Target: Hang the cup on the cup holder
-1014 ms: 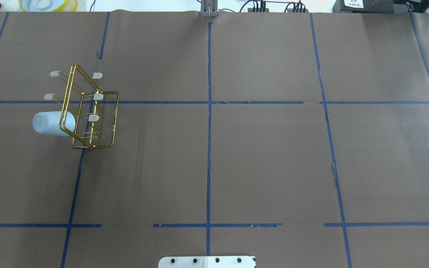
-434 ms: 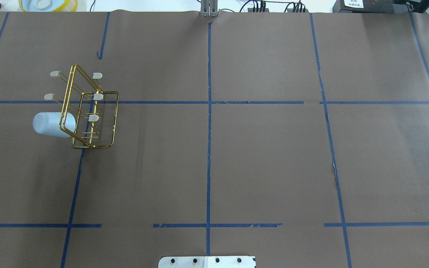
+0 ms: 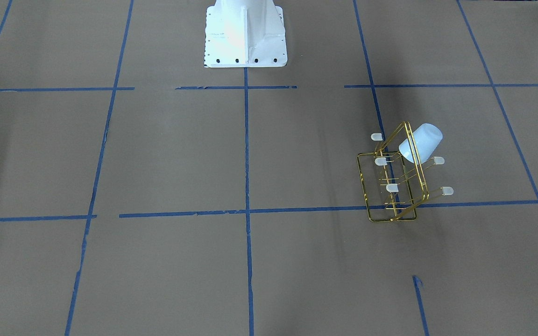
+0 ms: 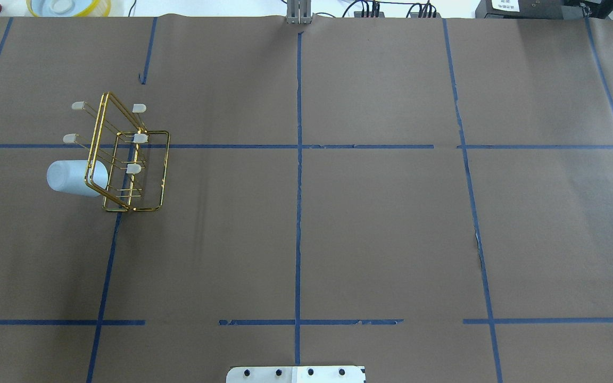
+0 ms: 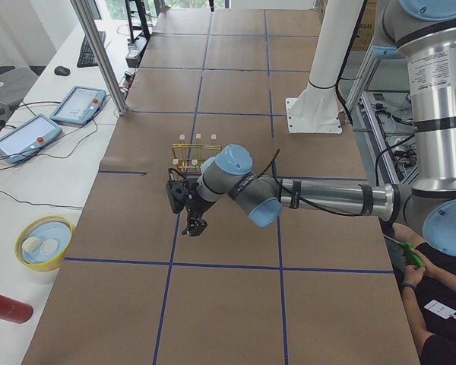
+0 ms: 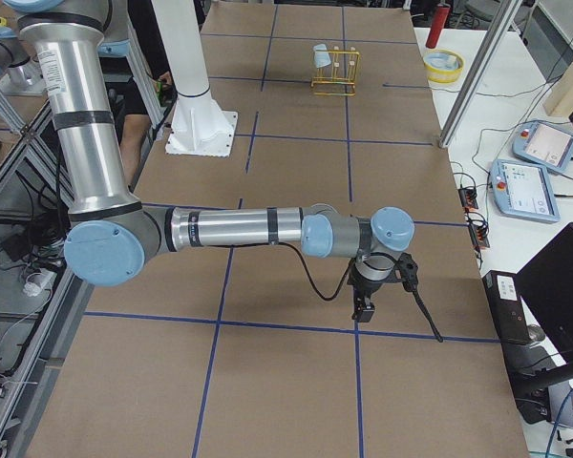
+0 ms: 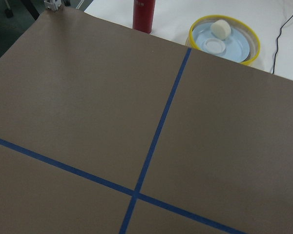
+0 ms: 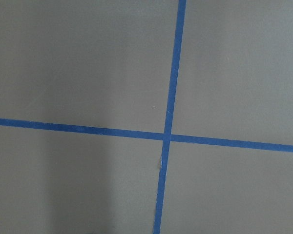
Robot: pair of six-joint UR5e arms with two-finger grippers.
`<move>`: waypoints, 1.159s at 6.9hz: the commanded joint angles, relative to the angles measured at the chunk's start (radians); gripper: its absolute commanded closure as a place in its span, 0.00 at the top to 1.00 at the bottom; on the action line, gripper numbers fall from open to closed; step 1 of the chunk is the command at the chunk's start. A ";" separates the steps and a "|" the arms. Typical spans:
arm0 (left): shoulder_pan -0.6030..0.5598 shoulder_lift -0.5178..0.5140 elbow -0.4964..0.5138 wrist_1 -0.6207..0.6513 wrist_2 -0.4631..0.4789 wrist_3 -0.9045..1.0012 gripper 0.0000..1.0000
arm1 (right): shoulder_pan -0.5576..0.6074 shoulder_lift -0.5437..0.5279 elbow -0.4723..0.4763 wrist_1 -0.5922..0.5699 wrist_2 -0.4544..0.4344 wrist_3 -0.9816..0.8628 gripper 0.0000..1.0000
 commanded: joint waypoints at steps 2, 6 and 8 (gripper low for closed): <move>-0.106 -0.005 -0.001 0.270 -0.100 0.489 1.00 | 0.000 0.000 0.000 -0.001 0.000 0.000 1.00; -0.172 -0.019 0.000 0.522 -0.218 0.838 1.00 | 0.000 0.000 0.000 -0.001 0.000 0.000 1.00; -0.152 -0.017 0.002 0.529 -0.371 0.845 1.00 | -0.001 0.000 0.000 0.000 0.000 0.000 1.00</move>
